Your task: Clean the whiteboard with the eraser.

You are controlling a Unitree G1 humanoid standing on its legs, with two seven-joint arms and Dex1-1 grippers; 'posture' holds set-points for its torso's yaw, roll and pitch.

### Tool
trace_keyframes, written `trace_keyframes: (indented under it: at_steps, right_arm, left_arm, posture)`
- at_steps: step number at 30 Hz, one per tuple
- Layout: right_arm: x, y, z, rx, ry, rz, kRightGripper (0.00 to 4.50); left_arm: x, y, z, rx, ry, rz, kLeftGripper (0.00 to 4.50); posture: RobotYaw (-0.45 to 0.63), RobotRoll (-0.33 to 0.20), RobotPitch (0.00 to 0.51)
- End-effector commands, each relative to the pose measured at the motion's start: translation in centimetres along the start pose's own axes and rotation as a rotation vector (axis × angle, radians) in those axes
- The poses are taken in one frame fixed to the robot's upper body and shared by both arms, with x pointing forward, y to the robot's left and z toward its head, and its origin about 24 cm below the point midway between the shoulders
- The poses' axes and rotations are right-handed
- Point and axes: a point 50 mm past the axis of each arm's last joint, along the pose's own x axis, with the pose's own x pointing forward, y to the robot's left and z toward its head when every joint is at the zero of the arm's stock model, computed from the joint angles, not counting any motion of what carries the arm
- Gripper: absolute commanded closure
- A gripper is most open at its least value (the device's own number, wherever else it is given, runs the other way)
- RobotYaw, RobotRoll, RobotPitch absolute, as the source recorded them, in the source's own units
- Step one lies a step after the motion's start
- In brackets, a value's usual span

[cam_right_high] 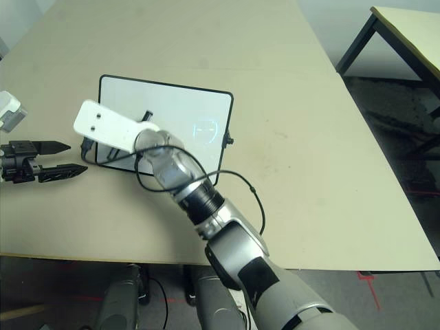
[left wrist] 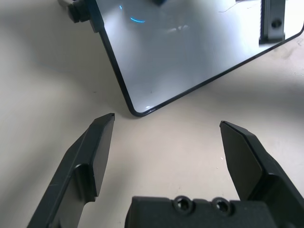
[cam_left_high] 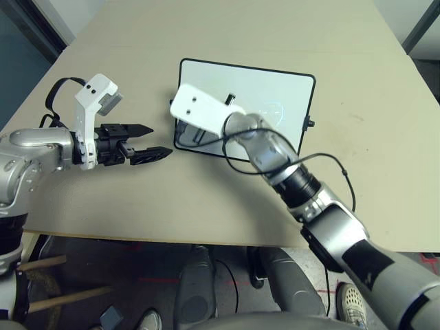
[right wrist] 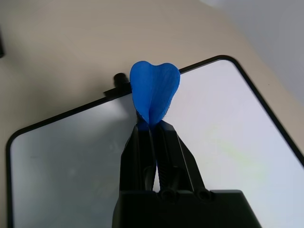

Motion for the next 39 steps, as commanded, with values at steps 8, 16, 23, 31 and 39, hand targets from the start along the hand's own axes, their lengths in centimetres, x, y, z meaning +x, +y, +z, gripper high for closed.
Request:
trace_keyframes:
  at_steps: [8,16,23,31,39]
  right_arm:
    - [-3.2,-2.9,-3.1,0.069,0.1,-0.097,4.5]
    - [-7.7,-5.0,-0.4,0.18,-0.027,-0.165,4.5]
    - [-13.0,-14.0,-0.4,0.218,-0.085,-0.603,4.5]
    - [-18.4,-15.7,-11.0,0.45,0.359,-0.773,4.5]
    - [-18.6,-10.5,-14.3,0.768,0.589,-0.56,4.5]
  left_arm:
    - [0.5,0.2,0.0,0.006,-0.027,0.014,0.0]
    - [0.6,1.9,1.6,0.046,-0.192,0.154,0.0]
    - [-0.2,5.1,3.2,0.061,-0.533,0.459,0.0]
    - [-2.1,8.1,0.7,-0.004,-0.699,0.789,0.0]
    - [-0.5,8.9,-4.0,-0.092,-0.612,0.838,0.0]
  posture:
    - [-0.05,0.0,0.195]
    - [-0.06,0.0,0.172]
    - [-0.07,0.0,0.146]
    - [-0.06,0.0,0.127]
    - [-0.06,0.0,0.113]
